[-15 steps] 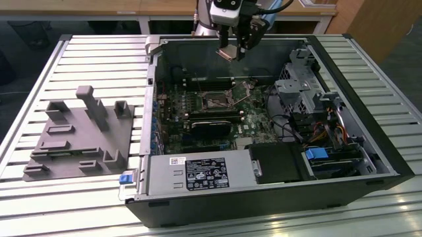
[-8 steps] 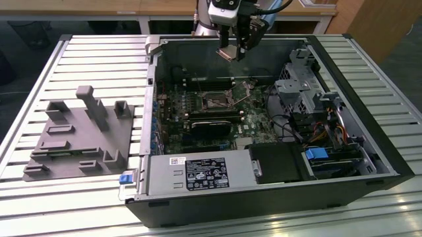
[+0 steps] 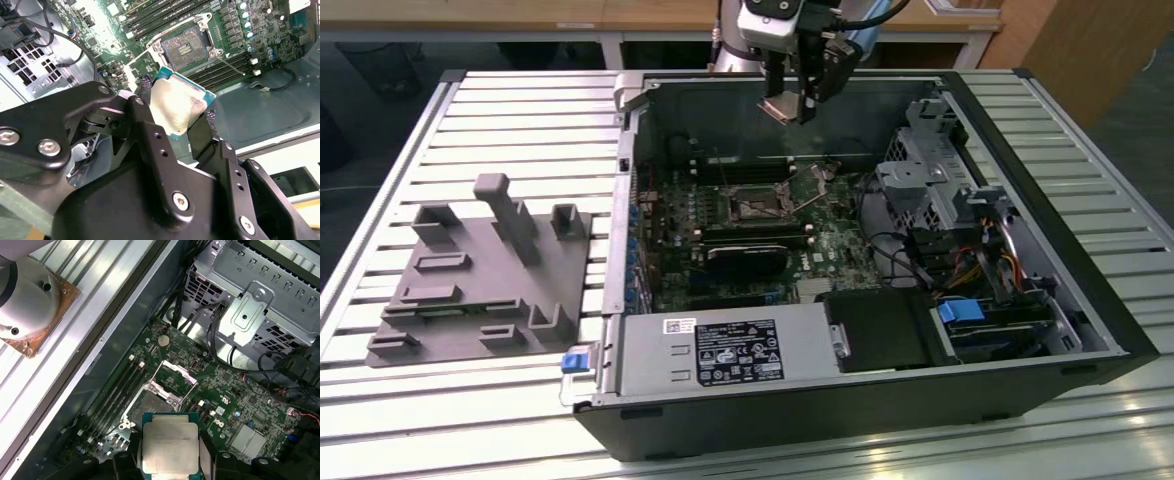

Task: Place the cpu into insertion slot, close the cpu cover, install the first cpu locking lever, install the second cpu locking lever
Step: 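Place the cpu into insertion slot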

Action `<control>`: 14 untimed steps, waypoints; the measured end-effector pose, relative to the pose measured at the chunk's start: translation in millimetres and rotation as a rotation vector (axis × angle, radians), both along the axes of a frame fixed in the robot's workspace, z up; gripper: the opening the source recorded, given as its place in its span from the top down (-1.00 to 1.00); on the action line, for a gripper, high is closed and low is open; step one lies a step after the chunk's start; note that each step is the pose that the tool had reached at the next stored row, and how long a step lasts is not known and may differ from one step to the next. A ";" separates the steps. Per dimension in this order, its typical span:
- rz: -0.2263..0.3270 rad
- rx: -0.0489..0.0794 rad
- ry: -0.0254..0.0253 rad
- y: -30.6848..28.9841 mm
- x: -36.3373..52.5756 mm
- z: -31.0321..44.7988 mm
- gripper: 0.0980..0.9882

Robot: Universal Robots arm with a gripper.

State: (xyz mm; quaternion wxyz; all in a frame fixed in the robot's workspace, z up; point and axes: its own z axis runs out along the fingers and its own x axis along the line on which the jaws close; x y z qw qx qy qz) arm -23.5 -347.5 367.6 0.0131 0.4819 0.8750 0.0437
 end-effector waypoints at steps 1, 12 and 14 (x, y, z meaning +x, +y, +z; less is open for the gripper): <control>-0.006 0.000 0.0000 0.1 0.0 0.0 0.00; -0.072 -0.002 0.0000 0.2 -0.1 -3.0 0.00; -0.097 -0.002 0.0000 0.2 -0.1 -5.0 0.00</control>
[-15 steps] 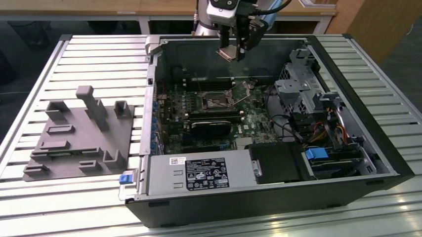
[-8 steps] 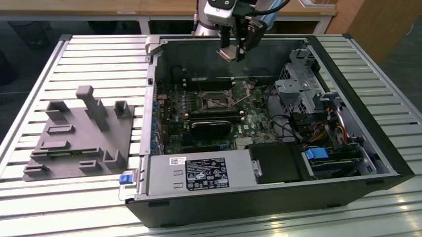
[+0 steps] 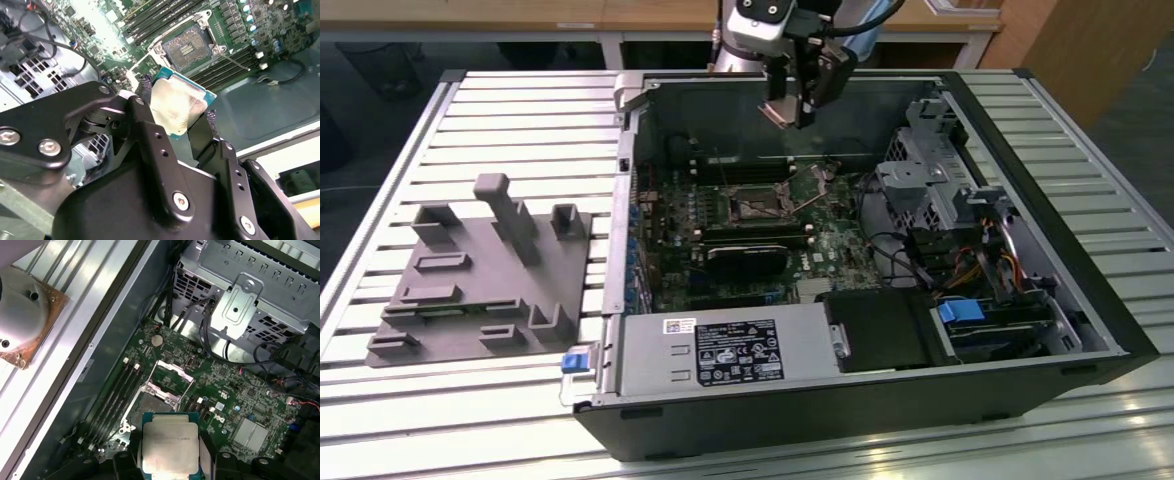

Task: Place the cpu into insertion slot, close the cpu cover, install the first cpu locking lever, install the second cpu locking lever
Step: 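Place the cpu into insertion slot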

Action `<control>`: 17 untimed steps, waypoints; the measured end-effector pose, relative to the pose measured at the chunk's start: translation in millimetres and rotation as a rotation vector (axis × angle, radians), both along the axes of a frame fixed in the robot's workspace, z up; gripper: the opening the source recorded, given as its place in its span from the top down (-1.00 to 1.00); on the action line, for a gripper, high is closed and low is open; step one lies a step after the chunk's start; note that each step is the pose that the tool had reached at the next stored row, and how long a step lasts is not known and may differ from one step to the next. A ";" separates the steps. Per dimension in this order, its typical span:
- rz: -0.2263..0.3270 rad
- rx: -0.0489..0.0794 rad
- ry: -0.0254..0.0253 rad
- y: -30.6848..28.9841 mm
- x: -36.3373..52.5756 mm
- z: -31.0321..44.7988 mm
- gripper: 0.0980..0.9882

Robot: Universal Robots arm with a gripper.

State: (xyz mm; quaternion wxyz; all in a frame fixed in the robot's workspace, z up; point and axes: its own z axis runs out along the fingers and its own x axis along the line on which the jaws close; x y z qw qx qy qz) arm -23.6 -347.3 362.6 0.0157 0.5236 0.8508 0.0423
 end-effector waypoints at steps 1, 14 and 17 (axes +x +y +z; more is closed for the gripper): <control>-0.017 0.000 0.0001 0.0 0.0 -0.9 0.00; -0.199 -0.001 0.0000 0.7 -0.9 -10.8 0.00; -0.243 -0.002 0.0000 0.8 -1.0 -12.6 0.00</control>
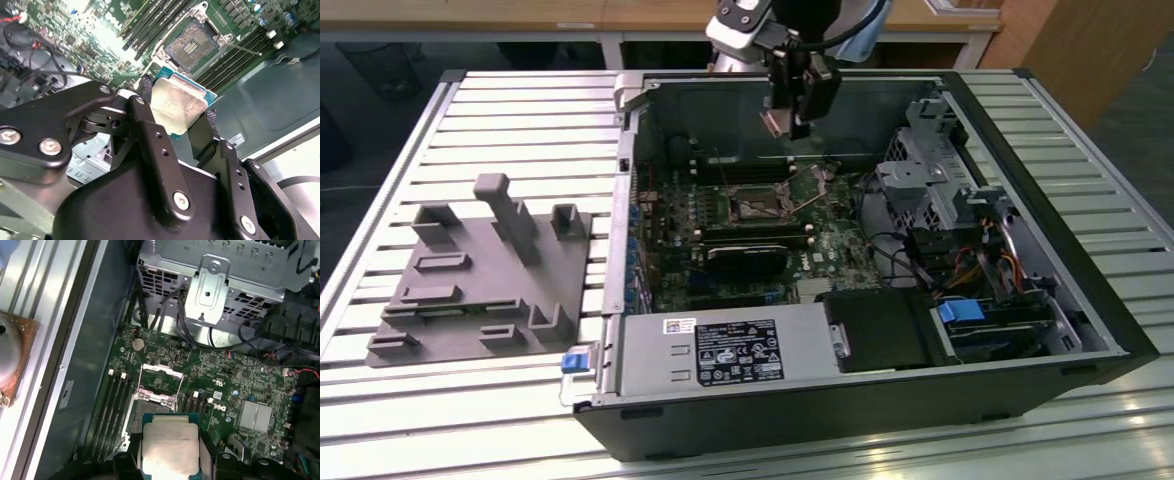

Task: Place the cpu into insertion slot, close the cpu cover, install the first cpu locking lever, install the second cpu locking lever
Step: 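Place the cpu into insertion slot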

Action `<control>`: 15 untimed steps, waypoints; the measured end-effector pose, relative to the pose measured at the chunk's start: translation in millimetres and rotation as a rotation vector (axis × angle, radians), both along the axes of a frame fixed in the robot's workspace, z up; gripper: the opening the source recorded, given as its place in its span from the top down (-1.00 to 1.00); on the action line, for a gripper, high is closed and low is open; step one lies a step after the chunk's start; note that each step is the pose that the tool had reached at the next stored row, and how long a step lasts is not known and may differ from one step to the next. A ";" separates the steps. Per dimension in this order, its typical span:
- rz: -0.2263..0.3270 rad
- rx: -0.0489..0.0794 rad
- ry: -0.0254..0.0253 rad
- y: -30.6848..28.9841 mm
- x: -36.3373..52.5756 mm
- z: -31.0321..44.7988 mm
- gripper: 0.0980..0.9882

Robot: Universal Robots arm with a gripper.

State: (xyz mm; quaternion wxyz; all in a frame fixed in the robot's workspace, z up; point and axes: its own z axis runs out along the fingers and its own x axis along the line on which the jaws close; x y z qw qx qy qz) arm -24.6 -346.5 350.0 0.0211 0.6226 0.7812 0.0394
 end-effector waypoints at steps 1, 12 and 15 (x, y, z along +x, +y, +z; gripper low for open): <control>-0.015 0.000 -0.0001 0.0 0.0 -0.6 0.00; -0.142 -0.002 -0.0002 0.2 -0.1 -6.2 0.00; -0.143 -0.003 -0.0003 1.2 -0.1 -8.0 0.00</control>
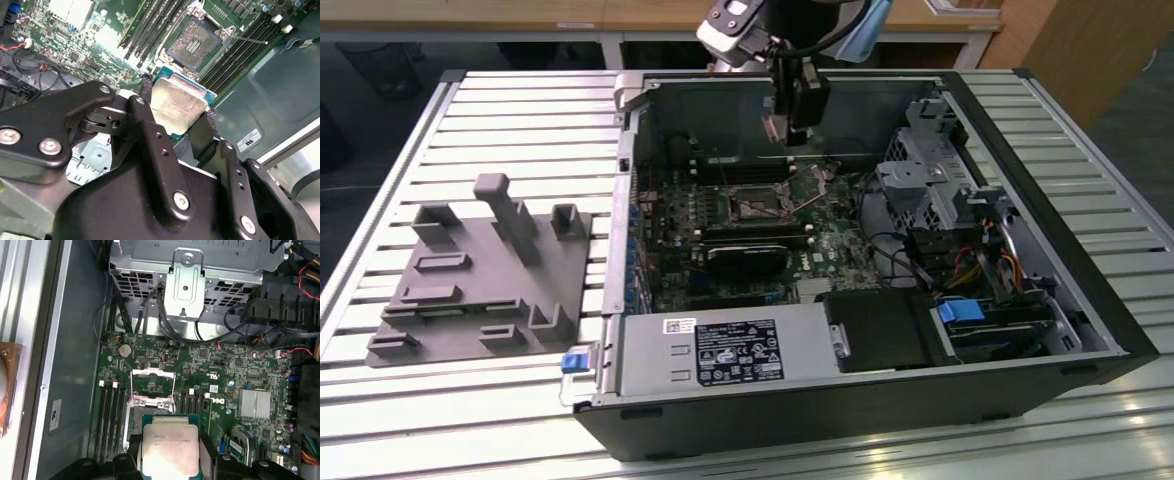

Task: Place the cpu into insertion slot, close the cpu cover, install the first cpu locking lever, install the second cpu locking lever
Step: 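Place the cpu into insertion slot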

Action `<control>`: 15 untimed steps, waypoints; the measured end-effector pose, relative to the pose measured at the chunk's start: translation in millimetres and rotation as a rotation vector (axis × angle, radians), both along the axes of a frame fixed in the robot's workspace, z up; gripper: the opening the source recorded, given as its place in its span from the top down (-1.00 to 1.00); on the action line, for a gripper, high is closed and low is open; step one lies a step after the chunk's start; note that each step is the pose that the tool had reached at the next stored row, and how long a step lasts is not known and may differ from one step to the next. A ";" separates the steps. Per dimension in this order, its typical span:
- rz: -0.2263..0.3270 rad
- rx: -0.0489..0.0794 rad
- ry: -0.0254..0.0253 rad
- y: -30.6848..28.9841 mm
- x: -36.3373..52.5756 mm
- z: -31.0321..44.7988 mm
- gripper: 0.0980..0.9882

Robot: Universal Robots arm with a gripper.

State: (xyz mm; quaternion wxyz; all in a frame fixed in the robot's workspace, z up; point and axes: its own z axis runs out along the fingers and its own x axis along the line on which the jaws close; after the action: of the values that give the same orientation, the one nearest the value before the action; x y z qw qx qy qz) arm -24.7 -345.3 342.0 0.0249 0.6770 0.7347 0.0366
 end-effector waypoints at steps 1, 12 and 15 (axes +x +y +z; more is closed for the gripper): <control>0.000 0.000 0.0000 0.4 0.0 -0.6 0.00; -0.124 0.001 0.0001 1.3 0.0 -7.8 0.00; -0.101 0.010 0.0008 1.4 -0.3 -11.4 0.00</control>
State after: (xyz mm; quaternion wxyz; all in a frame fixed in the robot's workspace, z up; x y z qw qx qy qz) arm -24.9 -343.9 330.6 0.0231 0.7134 0.6993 0.0387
